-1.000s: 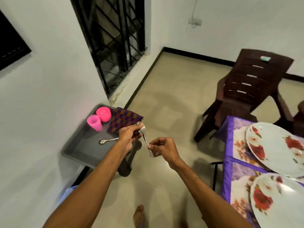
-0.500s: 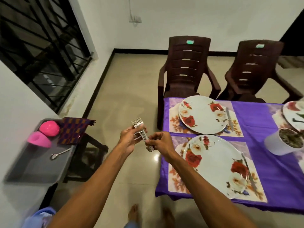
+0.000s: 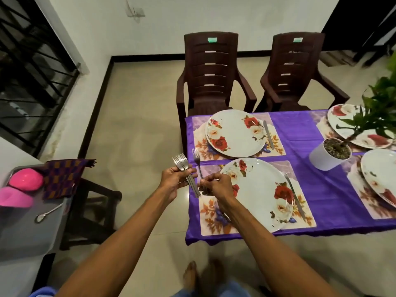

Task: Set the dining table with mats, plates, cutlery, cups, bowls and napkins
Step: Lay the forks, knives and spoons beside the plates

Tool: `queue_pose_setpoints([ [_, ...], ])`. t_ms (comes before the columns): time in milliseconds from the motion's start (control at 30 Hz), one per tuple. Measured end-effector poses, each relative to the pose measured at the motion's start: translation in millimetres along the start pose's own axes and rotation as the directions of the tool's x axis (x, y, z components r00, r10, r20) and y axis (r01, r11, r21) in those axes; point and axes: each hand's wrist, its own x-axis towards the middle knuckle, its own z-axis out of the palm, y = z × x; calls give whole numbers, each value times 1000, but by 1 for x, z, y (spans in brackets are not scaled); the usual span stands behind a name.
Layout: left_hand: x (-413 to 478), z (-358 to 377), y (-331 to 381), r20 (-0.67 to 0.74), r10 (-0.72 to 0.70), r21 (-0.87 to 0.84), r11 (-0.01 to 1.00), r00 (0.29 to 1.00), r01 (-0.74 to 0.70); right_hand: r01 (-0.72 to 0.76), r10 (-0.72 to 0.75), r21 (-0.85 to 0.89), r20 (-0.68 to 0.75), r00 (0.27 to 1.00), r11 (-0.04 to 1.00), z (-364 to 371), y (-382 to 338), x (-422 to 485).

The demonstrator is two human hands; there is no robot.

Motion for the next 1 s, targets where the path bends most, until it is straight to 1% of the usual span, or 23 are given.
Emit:
queue_pose_setpoints([
  [167, -7, 0, -25, -51, -72, 15, 997, 996, 73, -120, 110, -103, -98, 989, 987, -23, 51, 3],
  [267, -13, 1, -34, -82, -87, 32, 995, 993, 90, -142, 111, -248, -136, 985, 958, -31, 84, 5],
  [367, -16, 4, -41, -102, -87, 48, 995, 991, 93, -94, 41, -426, -132, 990, 900, -33, 110, 5],
  [467, -20, 7, -49, -111, -84, 57, 994, 990, 91, -54, -8, -510, -118, 993, 859, -28, 124, 1],
  [767, -24, 3, -59, -130, -85, 77, 992, 988, 95, 65, -142, -595, -84, 986, 801, -7, 136, 3],
  [867, -25, 0, -58, -128, -75, 86, 993, 989, 87, 122, -193, -616, -51, 980, 779, -2, 134, 4],
  [1000, -24, -3, -53, -125, -71, 83, 993, 990, 82, 153, -239, -696, -28, 970, 702, 2, 131, 6],
])
